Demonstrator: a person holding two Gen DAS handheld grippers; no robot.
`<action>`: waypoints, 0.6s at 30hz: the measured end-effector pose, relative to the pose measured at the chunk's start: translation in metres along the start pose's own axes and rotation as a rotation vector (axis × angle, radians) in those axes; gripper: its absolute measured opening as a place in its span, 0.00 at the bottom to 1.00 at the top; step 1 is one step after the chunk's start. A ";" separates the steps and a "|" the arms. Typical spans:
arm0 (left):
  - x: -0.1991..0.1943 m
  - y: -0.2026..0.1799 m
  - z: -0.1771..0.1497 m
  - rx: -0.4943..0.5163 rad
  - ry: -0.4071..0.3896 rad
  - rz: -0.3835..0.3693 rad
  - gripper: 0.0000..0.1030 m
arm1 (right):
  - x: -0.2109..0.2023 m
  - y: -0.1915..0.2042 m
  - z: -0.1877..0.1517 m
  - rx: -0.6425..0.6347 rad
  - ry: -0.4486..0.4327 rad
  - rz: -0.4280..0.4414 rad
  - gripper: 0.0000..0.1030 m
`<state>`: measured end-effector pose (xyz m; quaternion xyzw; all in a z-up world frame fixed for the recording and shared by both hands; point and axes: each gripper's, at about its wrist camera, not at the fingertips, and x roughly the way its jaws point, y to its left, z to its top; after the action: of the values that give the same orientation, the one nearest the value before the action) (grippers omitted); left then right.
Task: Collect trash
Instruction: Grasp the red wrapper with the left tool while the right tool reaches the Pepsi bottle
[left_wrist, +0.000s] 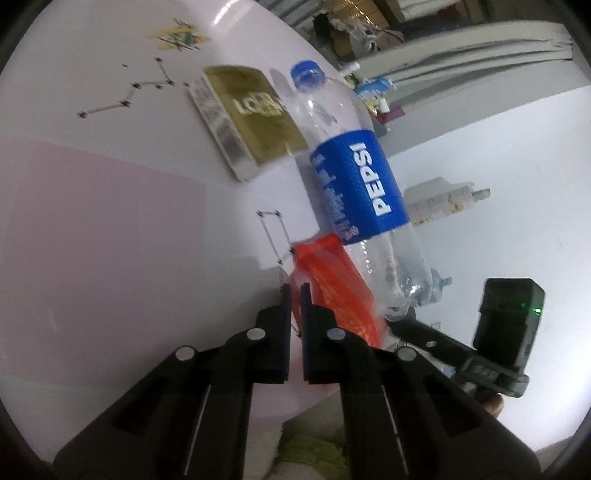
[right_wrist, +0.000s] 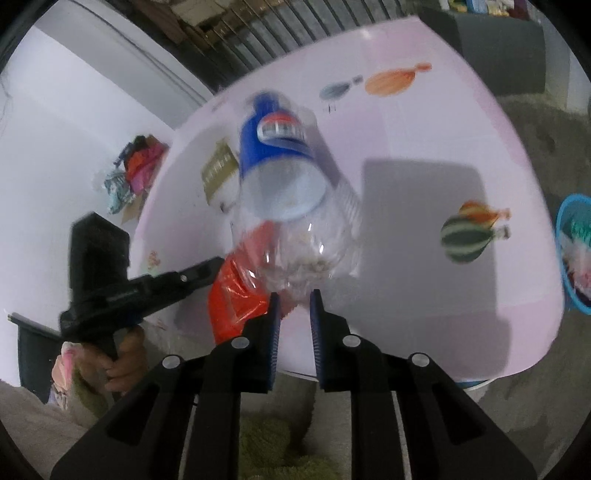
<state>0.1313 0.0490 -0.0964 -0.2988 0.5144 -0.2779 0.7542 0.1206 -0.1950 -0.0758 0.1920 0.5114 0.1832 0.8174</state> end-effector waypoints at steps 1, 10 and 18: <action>0.000 0.002 0.001 -0.008 0.000 -0.006 0.02 | -0.003 0.000 0.001 0.000 -0.011 0.002 0.21; 0.006 0.000 -0.004 -0.025 0.030 -0.046 0.02 | 0.020 0.007 -0.005 -0.021 0.037 -0.045 0.21; 0.012 0.008 -0.005 -0.070 0.061 -0.085 0.03 | 0.029 0.016 -0.009 -0.085 0.048 -0.087 0.21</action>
<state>0.1317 0.0454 -0.1110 -0.3381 0.5336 -0.3006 0.7146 0.1222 -0.1662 -0.0938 0.1304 0.5305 0.1738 0.8194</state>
